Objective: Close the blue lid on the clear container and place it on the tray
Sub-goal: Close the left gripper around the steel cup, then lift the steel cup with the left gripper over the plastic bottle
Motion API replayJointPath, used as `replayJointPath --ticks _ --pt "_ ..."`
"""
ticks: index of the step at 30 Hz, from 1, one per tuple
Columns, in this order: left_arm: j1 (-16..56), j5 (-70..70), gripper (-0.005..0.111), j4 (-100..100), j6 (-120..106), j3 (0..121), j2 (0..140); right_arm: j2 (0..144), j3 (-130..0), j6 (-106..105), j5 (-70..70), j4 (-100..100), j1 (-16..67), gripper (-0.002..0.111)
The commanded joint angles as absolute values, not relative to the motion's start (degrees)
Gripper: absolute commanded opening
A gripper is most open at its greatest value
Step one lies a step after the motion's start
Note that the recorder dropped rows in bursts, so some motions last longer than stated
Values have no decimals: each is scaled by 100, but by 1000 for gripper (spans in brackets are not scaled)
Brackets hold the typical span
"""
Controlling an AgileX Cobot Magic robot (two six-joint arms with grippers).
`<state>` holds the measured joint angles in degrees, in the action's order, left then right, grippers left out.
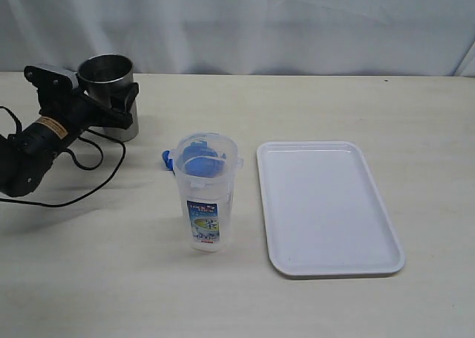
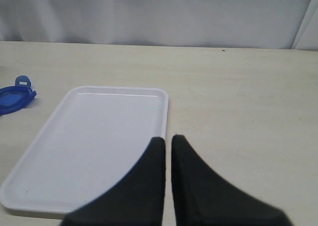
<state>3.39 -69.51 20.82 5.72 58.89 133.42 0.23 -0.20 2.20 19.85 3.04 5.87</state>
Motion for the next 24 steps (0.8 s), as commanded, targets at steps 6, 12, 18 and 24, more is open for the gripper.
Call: replayJointPath --ticks 6,12,18,24 --pt "340 -6634 1 2585 606 5906 13340 0 0 234 1972 344 540 5" --pt "340 -6654 0 2823 625 5906 13218 0 0 234 1972 344 540 5" --pt "340 -6607 0 3162 1101 5906 12867 0 0 234 1972 344 540 5" --pt "340 -6607 0 3578 1546 5906 12506 0 0 234 1972 344 540 5"
